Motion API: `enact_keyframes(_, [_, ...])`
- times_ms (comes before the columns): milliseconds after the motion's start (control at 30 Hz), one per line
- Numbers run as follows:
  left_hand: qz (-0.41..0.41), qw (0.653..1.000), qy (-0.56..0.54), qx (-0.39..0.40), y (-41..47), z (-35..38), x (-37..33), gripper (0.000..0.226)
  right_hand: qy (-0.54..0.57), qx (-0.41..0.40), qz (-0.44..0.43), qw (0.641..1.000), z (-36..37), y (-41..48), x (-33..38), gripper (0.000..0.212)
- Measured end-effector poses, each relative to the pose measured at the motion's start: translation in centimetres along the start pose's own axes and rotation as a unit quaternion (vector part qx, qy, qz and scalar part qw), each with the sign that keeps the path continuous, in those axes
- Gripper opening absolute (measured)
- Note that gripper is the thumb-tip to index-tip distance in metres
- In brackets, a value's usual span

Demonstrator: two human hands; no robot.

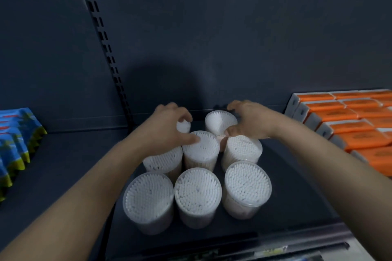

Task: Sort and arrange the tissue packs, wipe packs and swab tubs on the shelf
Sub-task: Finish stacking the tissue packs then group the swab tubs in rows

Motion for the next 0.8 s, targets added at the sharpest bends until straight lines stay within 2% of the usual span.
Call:
enact_keyframes(133, [0.033,0.99,0.118,0.068,0.3,2.0,-2.3,0.073,-0.029,0.02,0.066,0.997,0.0,-1.8,-0.4,0.069])
enact_keyframes(233, [0.042,0.979,0.184,0.077,0.7,2.8,-2.7,0.074,-0.064,0.041,0.084,0.994,0.4,-3.0,-0.4,0.049])
enact_keyframes(333, [0.042,0.975,0.204,0.075,1.0,2.9,-2.5,0.071,-0.084,0.04,0.101,0.991,0.9,-3.2,-0.7,0.049])
enact_keyframes(433, [0.052,0.976,0.197,0.073,1.3,2.8,-2.6,0.07,-0.063,0.001,0.108,0.992,0.5,-3.3,-1.2,0.042])
enact_keyframes(500, [0.053,0.98,0.177,0.077,1.5,3.0,-2.5,0.073,-0.052,-0.014,0.119,0.991,0.1,-3.5,-1.5,0.048])
enact_keyframes(633, [0.037,0.982,0.17,0.071,1.8,2.9,-2.6,0.076,-0.078,0.031,0.138,0.987,1.1,-3.6,-1.4,0.061])
enact_keyframes(700, [0.037,0.981,0.178,0.062,1.9,3.0,-2.9,0.074,-0.085,0.025,0.137,0.987,1.6,-3.5,-1.1,0.061])
enact_keyframes(800, [0.052,0.984,0.125,0.119,1.6,3.5,-2.8,0.072,-0.09,0.018,0.122,0.988,1.5,-3.3,-0.9,0.053])
Point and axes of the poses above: each hand's wrist, its own y-axis towards the middle knuckle, its own z-axis out of the palm, x = y × z, the point moved 6 cm from there along y, towards the middle knuckle, and after that the axes turned 15 degrees about y, right-handed, at the moved point
